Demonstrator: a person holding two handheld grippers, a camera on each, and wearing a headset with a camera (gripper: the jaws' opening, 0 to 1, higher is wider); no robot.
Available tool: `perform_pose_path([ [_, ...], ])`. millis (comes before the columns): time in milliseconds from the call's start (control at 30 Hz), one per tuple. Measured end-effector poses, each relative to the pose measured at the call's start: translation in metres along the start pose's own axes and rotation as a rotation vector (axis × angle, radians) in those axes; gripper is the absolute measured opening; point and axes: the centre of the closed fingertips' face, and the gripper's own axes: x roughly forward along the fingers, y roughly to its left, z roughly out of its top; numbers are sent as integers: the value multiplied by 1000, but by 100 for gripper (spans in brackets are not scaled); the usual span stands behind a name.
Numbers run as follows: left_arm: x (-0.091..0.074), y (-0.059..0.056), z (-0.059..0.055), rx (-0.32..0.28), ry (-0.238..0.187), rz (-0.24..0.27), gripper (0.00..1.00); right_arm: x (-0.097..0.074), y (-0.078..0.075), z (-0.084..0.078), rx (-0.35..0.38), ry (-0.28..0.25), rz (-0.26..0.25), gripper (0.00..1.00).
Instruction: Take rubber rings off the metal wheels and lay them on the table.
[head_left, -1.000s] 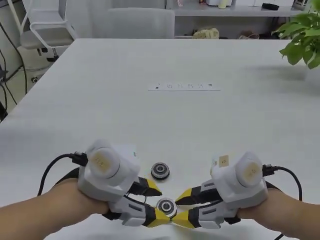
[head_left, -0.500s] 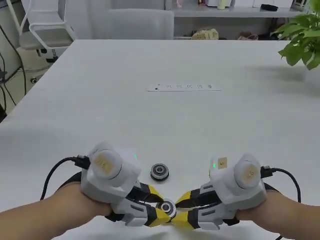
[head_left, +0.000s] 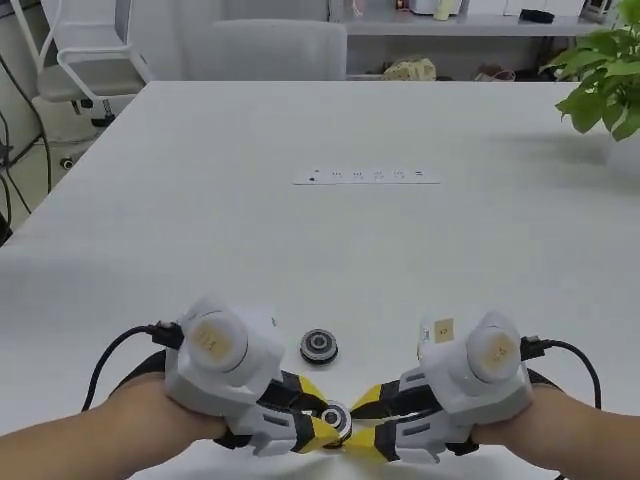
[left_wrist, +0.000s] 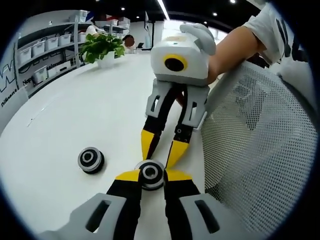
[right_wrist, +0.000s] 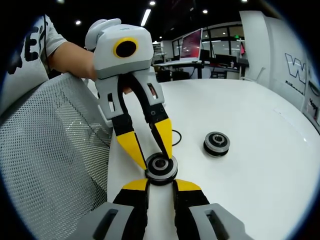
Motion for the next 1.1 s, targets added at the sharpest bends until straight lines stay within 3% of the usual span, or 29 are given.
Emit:
perform_pose_path([
  [100,0,1,0,40,8,18,10,-1,-1,0,2,2,-3,12],
  [667,2,5,1,41,-3,43,8,-1,0,-2,7,12,-4,11],
  [1100,1,5,1,43,-1,49,8,-2,0,-4,25,25,-3,0],
])
